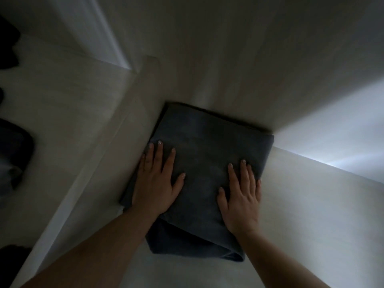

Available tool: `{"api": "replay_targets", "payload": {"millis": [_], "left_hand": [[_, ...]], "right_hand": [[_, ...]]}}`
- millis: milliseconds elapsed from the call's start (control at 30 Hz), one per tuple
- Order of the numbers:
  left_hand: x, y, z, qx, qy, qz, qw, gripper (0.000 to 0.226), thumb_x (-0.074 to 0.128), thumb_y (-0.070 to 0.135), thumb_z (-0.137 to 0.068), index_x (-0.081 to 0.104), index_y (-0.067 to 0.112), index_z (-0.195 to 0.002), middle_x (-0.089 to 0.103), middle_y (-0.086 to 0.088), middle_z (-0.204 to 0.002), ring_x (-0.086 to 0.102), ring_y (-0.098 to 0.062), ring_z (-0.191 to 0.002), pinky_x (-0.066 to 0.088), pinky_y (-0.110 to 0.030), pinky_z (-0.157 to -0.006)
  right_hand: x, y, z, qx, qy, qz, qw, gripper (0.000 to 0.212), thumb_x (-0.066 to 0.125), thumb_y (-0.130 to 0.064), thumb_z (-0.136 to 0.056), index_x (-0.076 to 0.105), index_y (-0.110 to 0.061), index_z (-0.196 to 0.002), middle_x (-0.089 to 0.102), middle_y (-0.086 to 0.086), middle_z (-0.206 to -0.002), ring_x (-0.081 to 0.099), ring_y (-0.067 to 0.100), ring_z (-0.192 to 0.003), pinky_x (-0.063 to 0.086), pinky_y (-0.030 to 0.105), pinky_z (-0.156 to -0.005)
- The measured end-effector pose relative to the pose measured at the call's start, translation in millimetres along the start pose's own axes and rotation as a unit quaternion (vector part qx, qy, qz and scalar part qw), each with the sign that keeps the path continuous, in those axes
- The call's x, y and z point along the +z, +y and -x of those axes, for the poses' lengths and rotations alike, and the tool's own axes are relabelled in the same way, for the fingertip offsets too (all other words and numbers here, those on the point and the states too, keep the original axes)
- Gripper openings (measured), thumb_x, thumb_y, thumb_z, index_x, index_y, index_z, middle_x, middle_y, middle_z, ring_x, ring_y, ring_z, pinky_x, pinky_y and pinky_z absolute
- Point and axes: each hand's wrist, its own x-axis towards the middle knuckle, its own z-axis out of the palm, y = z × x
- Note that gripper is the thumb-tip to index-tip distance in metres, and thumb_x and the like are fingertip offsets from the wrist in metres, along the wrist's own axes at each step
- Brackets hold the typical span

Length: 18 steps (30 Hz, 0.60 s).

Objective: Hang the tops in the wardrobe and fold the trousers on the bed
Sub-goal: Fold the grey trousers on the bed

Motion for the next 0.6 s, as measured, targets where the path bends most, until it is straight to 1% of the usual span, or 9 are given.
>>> {"api": "replay_targets", "payload": {"millis": [167,267,367,433,500,533,567,600], "left_hand": [[2.7,3.5,-16.6,-0.01,0.008,0.004,1.0,0.07,0.031,0.056,-0.091,0.036,0.013,-0.147,0.023,-0.022,-0.155,0.016,-0.037,-0.145,0.023,-0.052,-0.115],[2.0,2.3,-16.2,-0.005,0.017,0.0,1.0,0.07,0.031,0.056,-0.091,0.036,0.013,-0.146,0.024,-0.022,-0.155,0.017,-0.037,-0.145,0.023,-0.051,-0.115],[1.4,-0.8,-22.5,-0.003,0.015,0.007,1.0,0.07,0.03,0.056,-0.091,0.039,0.012,-0.145,0.029,-0.023,-0.152,0.023,-0.038,-0.143,0.024,-0.051,-0.115],[-1.0,-1.6,-30.0,-0.014,-0.001,0.009,1.0,0.073,0.025,0.058,-0.09,0.039,0.011,-0.145,0.031,-0.023,-0.151,0.024,-0.038,-0.143,0.023,-0.05,-0.116],[-5.5,-1.9,-35.7,-0.015,-0.029,0.005,0.999,0.073,0.025,0.059,-0.092,0.035,0.013,-0.147,0.028,-0.022,-0.154,0.02,-0.037,-0.145,0.019,-0.047,-0.117],[-8.7,-2.1,-39.5,-0.018,-0.055,0.003,0.998,0.07,0.03,0.058,-0.094,0.032,0.014,-0.148,0.026,-0.02,-0.155,0.018,-0.035,-0.145,0.018,-0.045,-0.118],[-14.0,-0.2,-40.2,-0.028,-0.079,0.015,0.996,0.067,0.037,0.054,-0.095,0.033,0.014,-0.148,0.026,-0.019,-0.155,0.02,-0.033,-0.145,0.02,-0.042,-0.117],[-23.9,5.1,-36.5,-0.046,-0.095,0.056,0.993,0.062,0.045,0.049,-0.095,0.038,0.013,-0.145,0.033,-0.017,-0.152,0.027,-0.032,-0.142,0.025,-0.039,-0.115]], "right_hand": [[-3.2,0.3,-18.4,-0.003,0.011,-0.004,1.0,0.067,0.027,-0.053,-0.087,0.028,-0.024,-0.148,0.013,0.004,-0.158,0.01,0.021,-0.145,0.011,0.045,-0.118],[-6.1,-1.3,-18.6,-0.006,0.016,-0.018,1.0,0.068,0.027,-0.053,-0.086,0.03,-0.024,-0.147,0.017,0.006,-0.158,0.012,0.022,-0.146,0.009,0.044,-0.118],[-4.7,-4.1,-25.9,-0.009,0.003,-0.02,1.0,0.068,0.026,-0.054,-0.087,0.027,-0.026,-0.149,0.013,0.004,-0.159,0.009,0.022,-0.147,0.005,0.041,-0.118],[-2.5,-4.5,-36.1,-0.013,-0.016,-0.008,1.0,0.065,0.032,-0.051,-0.09,0.022,-0.028,-0.15,0.008,0.003,-0.16,0.004,0.021,-0.147,0.002,0.04,-0.118],[-2.8,-4.3,-41.8,-0.017,-0.041,0.022,0.999,0.064,0.038,-0.047,-0.092,0.018,-0.029,-0.151,0.002,0.002,-0.161,0.0,0.021,-0.147,0.001,0.04,-0.118],[-4.2,-4.3,-45.4,-0.018,-0.056,0.038,0.998,0.065,0.039,-0.046,-0.092,0.019,-0.028,-0.151,0.003,0.003,-0.161,0.001,0.021,-0.147,0.004,0.04,-0.118],[-9.1,-4.5,-47.0,-0.01,-0.076,0.049,0.996,0.064,0.042,-0.045,-0.091,0.023,-0.027,-0.15,0.007,0.004,-0.16,0.006,0.022,-0.146,0.009,0.041,-0.118],[-17.7,-6.0,-46.6,0.008,-0.093,0.036,0.995,0.061,0.046,-0.042,-0.09,0.032,-0.026,-0.146,0.017,0.006,-0.158,0.015,0.024,-0.145,0.017,0.04,-0.116]]}}
